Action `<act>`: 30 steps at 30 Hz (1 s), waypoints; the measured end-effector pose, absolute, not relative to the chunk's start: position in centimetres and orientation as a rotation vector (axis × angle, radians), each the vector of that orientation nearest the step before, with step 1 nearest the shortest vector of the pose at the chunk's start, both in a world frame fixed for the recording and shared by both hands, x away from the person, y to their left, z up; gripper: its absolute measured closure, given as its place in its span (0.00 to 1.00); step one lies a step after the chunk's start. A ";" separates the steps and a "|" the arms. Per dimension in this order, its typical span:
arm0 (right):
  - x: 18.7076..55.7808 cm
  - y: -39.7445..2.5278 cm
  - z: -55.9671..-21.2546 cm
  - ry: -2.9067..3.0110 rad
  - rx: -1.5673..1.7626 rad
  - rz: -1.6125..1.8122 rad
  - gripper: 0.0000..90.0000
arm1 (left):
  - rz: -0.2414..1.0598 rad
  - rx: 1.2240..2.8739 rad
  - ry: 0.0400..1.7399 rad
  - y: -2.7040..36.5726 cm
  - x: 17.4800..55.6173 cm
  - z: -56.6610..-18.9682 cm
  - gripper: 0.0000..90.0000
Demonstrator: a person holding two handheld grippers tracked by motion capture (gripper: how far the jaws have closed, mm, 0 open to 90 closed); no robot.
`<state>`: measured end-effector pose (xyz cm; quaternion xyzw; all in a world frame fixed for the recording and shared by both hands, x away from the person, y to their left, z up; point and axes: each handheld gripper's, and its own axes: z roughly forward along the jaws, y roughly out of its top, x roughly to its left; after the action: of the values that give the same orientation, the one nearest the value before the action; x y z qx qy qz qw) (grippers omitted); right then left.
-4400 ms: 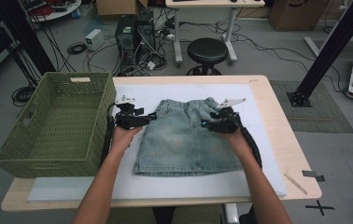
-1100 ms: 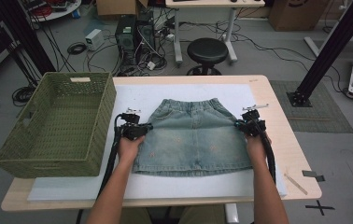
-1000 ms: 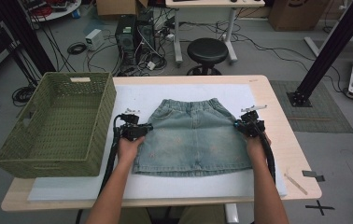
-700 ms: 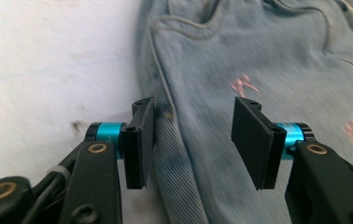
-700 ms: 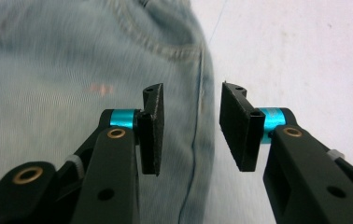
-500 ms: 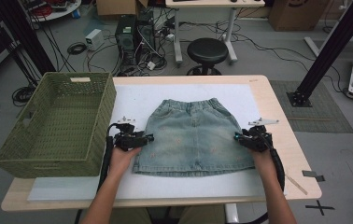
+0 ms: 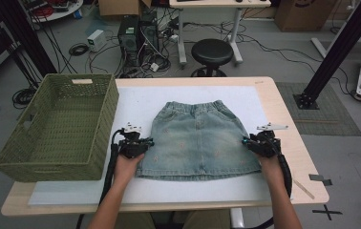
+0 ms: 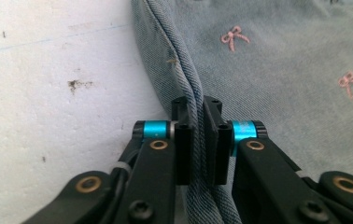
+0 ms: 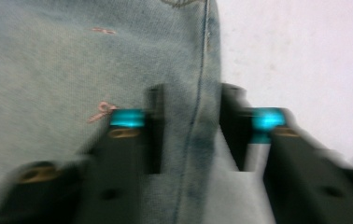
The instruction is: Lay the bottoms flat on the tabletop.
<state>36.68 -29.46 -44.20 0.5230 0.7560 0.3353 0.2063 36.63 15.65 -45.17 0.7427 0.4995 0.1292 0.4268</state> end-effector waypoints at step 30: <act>29.9 -30.5 -44.3 2.146 1.362 0.855 0.75 | 0.276 1.885 1.194 16.9 31.8 -45.2 0.62</act>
<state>29.85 -30.46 -44.25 0.4946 0.7791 0.3104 0.2281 31.84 16.89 -45.18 0.7562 0.4790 0.1106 0.4320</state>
